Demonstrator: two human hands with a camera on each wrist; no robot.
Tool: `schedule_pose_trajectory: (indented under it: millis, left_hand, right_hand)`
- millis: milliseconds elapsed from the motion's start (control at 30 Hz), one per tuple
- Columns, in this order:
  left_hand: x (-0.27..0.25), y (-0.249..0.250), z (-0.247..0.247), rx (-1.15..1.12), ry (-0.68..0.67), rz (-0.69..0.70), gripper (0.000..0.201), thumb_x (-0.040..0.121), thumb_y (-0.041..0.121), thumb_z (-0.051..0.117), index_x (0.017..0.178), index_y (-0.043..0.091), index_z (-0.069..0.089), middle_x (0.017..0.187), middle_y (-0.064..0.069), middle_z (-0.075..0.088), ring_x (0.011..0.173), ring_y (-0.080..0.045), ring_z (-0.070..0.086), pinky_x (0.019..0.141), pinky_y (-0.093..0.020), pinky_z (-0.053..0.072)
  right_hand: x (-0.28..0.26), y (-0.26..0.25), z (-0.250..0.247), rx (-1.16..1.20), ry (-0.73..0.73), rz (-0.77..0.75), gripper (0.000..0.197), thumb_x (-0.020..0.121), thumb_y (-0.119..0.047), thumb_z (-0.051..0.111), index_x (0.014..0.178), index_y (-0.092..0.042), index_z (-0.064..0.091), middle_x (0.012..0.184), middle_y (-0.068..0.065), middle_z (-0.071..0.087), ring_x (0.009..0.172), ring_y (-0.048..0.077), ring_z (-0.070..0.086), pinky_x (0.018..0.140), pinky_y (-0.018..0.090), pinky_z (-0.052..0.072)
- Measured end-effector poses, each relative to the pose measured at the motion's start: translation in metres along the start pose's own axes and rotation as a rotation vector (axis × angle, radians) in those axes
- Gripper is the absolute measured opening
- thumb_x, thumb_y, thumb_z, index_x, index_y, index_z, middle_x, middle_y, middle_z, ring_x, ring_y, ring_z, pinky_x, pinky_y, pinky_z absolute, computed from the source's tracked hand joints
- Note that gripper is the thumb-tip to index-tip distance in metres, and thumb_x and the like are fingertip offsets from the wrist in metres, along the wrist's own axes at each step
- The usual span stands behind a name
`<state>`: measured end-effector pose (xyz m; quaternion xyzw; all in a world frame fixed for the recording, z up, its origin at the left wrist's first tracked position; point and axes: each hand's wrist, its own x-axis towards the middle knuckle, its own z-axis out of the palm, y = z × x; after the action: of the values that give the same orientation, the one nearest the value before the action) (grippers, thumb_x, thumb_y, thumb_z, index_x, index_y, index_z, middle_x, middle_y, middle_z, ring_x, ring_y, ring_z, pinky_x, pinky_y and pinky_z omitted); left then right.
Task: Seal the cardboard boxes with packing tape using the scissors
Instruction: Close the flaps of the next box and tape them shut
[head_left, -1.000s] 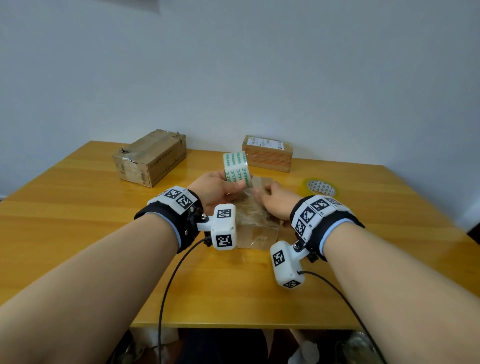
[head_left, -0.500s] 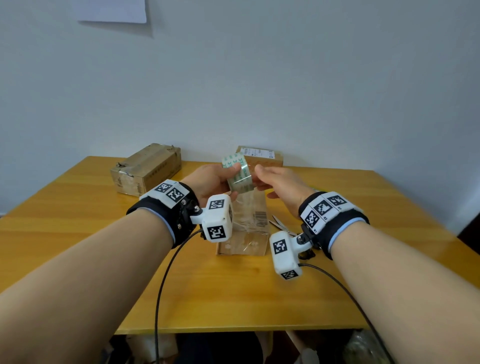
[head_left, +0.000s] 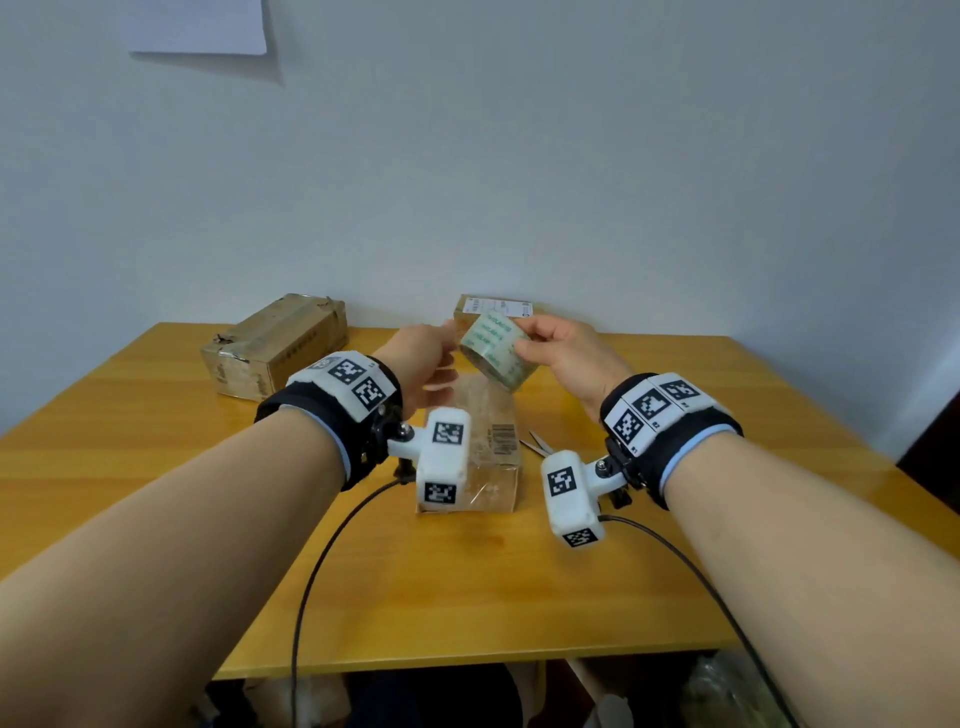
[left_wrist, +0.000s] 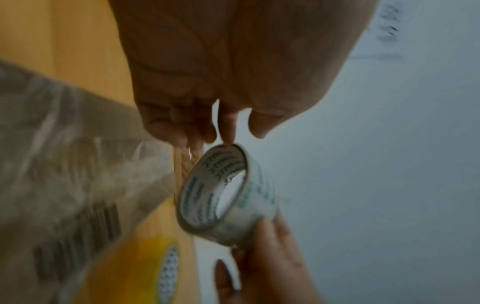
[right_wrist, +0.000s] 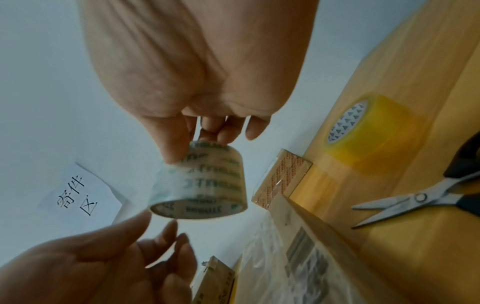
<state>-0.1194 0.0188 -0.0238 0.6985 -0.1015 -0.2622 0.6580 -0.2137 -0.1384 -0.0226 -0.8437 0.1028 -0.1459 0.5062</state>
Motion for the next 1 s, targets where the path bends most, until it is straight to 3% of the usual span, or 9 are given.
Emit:
schedule_pose_trajectory:
  millis: [67,133,200,333,500,633,733,800,1000]
  left_hand:
    - [0.000,-0.001,0.000,0.224,0.047,0.227,0.015,0.099,0.021,0.056,0.112,0.016,0.053,0.109,-0.005,0.050,0.090,-0.016,0.051,0.071,-0.027,0.043]
    - [0.001,-0.002,-0.001,0.298,-0.102,0.392,0.034,0.098,0.011,0.055,0.129,0.025,0.049,0.125,-0.002,0.049,0.108,-0.016,0.053,0.088,-0.029,0.046]
    - [-0.002,0.001,0.000,0.333,-0.279,0.446,0.034,0.098,0.003,0.051,0.125,0.022,0.058,0.129,-0.004,0.059,0.118,-0.020,0.057,0.101,-0.036,0.046]
    - [-0.007,0.005,-0.001,0.407,-0.319,0.473,0.026,0.094,0.000,0.058,0.110,0.018,0.069,0.112,-0.004,0.070,0.105,-0.024,0.067,0.092,-0.037,0.055]
    - [-0.010,0.005,-0.005,0.422,-0.252,0.484,0.014,0.088,0.003,0.070,0.089,0.016,0.072,0.096,-0.008,0.074,0.091,-0.024,0.072,0.082,-0.035,0.059]
    - [-0.010,0.003,-0.005,0.396,-0.154,0.479,0.009,0.090,0.005,0.068,0.085,0.013,0.069,0.090,-0.005,0.070,0.075,-0.011,0.070,0.063,-0.022,0.056]
    - [-0.007,0.002,-0.004,0.458,-0.008,0.496,0.012,0.093,0.013,0.065,0.082,0.019,0.064,0.090,-0.002,0.069,0.079,-0.019,0.070,0.067,-0.035,0.060]
    - [-0.007,0.002,-0.004,0.537,0.065,0.511,0.013,0.093,0.015,0.063,0.082,0.022,0.062,0.085,0.002,0.066,0.070,-0.014,0.065,0.059,-0.030,0.053]
    - [-0.016,-0.001,-0.003,0.338,-0.021,0.472,0.011,0.093,0.009,0.063,0.101,0.016,0.063,0.100,0.003,0.063,0.087,-0.020,0.065,0.076,-0.034,0.058]
  right_hand:
    - [0.000,-0.001,-0.003,-0.014,0.001,0.008,0.022,0.101,-0.013,0.052,0.108,-0.018,0.073,0.110,0.000,0.072,0.103,0.013,0.063,0.082,0.026,0.047]
    - [0.000,-0.005,-0.004,-0.009,0.011,0.014,0.025,0.101,-0.012,0.050,0.097,-0.017,0.074,0.101,0.003,0.072,0.093,0.017,0.065,0.085,0.035,0.052]
    - [0.000,-0.007,-0.003,0.030,0.002,0.023,0.025,0.099,-0.009,0.051,0.087,-0.014,0.072,0.092,0.007,0.072,0.086,0.021,0.066,0.088,0.041,0.054]
    - [0.003,-0.006,0.000,0.046,-0.004,0.037,0.021,0.094,-0.004,0.053,0.080,0.004,0.067,0.080,0.013,0.064,0.080,0.026,0.059,0.080,0.046,0.049]
    - [0.002,-0.005,0.004,0.109,-0.028,0.081,0.023,0.091,-0.002,0.051,0.074,-0.004,0.066,0.068,0.003,0.064,0.074,0.024,0.056,0.067,0.033,0.044]
    - [0.006,-0.008,0.010,-0.029,-0.049,0.036,0.019,0.094,-0.009,0.055,0.086,-0.016,0.070,0.089,0.002,0.071,0.086,0.022,0.065,0.082,0.041,0.052]
    - [0.006,-0.015,0.011,-0.139,-0.036,-0.006,0.020,0.101,-0.031,0.055,0.105,-0.014,0.065,0.107,0.004,0.069,0.101,0.021,0.066,0.090,0.040,0.053]
    - [0.004,-0.019,0.012,-0.239,-0.041,-0.070,0.029,0.097,-0.045,0.060,0.099,-0.017,0.067,0.100,-0.003,0.069,0.093,0.013,0.065,0.079,0.031,0.052]
    - [0.010,-0.024,0.014,-0.295,0.113,-0.123,0.008,0.084,-0.023,0.080,0.082,-0.019,0.073,0.083,-0.007,0.071,0.079,0.009,0.066,0.070,0.024,0.050]
